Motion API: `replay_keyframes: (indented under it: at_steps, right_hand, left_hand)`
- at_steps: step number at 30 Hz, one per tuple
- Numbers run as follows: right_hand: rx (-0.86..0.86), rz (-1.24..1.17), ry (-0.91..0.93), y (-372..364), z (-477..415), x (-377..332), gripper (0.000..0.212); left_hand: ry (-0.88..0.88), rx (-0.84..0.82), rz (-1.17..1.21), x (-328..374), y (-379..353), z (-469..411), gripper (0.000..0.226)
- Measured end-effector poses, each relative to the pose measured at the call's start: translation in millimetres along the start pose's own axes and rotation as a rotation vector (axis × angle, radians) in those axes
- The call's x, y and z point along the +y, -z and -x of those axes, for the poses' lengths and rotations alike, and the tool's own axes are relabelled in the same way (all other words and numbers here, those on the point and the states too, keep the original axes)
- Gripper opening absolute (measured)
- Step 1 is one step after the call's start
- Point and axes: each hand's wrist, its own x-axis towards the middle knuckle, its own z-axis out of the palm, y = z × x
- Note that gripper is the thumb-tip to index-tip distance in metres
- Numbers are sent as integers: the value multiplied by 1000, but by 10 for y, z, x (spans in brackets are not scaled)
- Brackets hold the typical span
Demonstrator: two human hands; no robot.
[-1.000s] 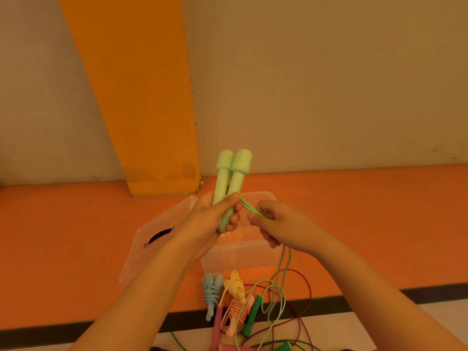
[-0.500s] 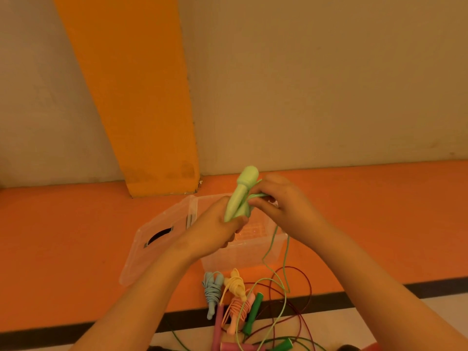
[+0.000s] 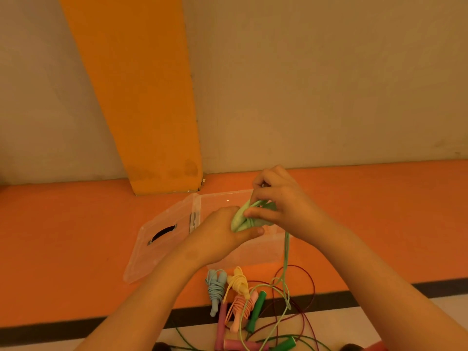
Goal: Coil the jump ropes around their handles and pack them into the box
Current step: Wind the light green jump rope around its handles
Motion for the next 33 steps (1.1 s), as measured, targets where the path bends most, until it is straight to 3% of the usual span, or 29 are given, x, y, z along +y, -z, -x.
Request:
replay_keyframes:
  at_steps: [4, 7, 10, 13, 16, 18, 24, 33]
  right_hand:
    - [-85, -72, -45, -8, 9, 3, 39]
    - [-114, -188, -187, 31, -14, -43, 31]
    - [-92, -305, -215, 70, -3, -46, 38]
    - [-54, -342, -267, 109, 10, -77, 21]
    - [13, -649, -372, 181, 17, -96, 15]
    - [72, -807, -400, 245, 22, -77, 24]
    - [76, -1008, -422, 258, 48, -48, 81]
    - [5, -1070, -497, 158, 25, -125, 108]
  left_hand:
    - [45, -125, -23, -18, 60, 35, 21]
    - [46, -221, -9, 3, 113, 79, 20]
    - [44, -229, 72, 28, 115, 106, 17]
    - [70, -221, 230, 57, 127, 113, 9]
    - [91, -252, 352, 70, 146, 121, 12]
    - [79, -262, 473, 59, 158, 111, 12]
    - [40, -254, 886, 84, 208, 58, 26]
    - [-3, -327, 1029, 151, 154, 72, 24]
